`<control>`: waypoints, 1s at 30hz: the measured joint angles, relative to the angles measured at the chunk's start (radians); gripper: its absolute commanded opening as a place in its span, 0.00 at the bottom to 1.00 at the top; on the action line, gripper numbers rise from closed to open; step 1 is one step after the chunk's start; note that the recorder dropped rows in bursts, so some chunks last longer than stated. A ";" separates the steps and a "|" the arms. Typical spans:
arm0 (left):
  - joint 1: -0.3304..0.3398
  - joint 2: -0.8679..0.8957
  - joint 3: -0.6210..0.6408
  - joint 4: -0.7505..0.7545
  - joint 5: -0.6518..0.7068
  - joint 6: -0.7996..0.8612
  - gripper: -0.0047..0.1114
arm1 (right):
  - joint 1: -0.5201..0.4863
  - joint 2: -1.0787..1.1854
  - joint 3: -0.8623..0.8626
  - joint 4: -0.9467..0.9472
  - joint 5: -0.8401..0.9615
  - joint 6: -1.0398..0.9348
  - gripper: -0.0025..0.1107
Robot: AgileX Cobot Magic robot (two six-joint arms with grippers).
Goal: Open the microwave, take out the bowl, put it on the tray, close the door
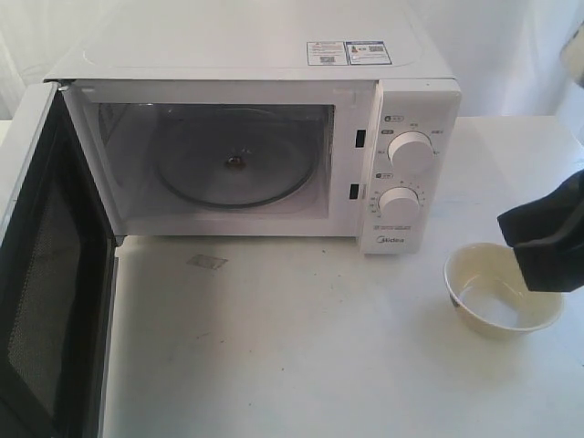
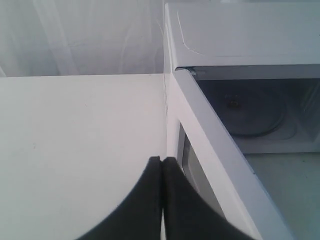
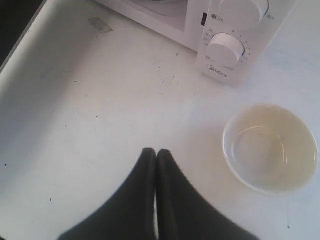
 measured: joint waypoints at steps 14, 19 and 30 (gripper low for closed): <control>0.000 0.004 0.000 -0.012 -0.019 -0.002 0.04 | 0.000 0.000 0.000 -0.048 0.044 -0.012 0.02; 0.000 0.065 0.000 -0.011 0.117 -0.002 0.04 | 0.000 0.000 0.000 -0.044 0.042 -0.047 0.02; 0.000 0.329 0.002 -0.160 0.301 0.013 0.04 | 0.000 0.000 0.000 -0.024 0.038 -0.062 0.02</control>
